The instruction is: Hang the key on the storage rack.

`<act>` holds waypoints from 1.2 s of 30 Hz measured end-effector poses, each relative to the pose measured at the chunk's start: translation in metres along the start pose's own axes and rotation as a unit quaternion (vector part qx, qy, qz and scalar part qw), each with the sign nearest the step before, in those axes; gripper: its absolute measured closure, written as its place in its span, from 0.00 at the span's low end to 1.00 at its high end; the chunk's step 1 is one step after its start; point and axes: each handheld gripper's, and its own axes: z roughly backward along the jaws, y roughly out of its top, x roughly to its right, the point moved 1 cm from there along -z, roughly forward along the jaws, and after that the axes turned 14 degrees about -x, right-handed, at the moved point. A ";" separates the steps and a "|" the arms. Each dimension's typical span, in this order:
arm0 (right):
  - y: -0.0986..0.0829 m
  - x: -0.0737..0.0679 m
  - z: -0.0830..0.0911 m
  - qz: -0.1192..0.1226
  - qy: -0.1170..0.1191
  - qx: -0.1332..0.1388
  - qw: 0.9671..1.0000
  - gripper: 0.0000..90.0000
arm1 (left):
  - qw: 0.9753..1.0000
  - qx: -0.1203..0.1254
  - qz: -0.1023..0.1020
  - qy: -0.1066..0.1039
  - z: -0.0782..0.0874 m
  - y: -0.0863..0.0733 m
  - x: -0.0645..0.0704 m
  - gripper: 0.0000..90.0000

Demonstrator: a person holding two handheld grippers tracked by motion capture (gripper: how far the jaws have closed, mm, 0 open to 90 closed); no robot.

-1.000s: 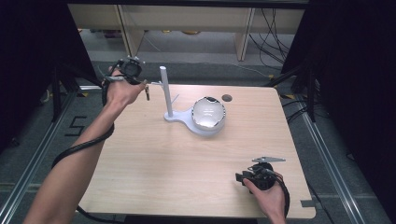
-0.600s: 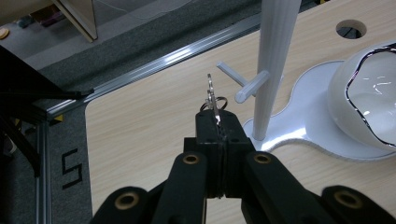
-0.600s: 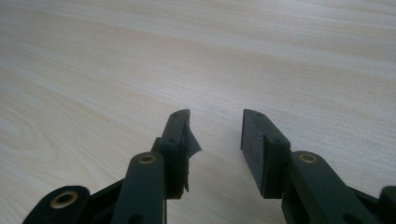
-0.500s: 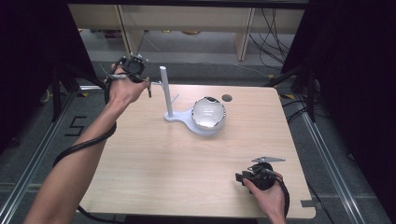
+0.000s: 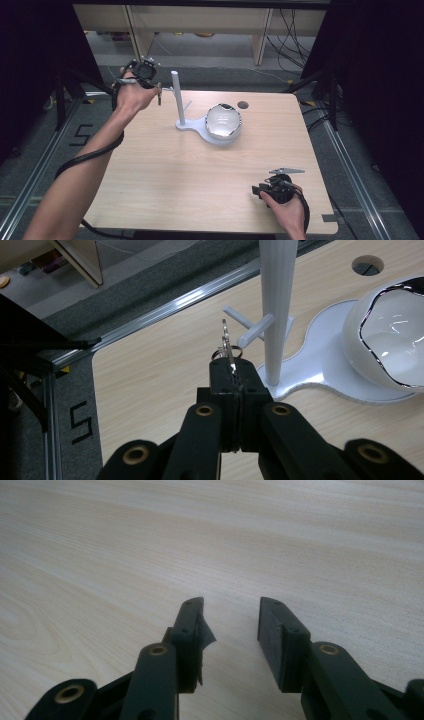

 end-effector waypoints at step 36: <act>-0.001 0.000 0.000 -0.015 0.000 -0.013 1.000 0.70 | 0.999 -0.015 -0.027 0.010 -0.004 0.014 0.002 0.99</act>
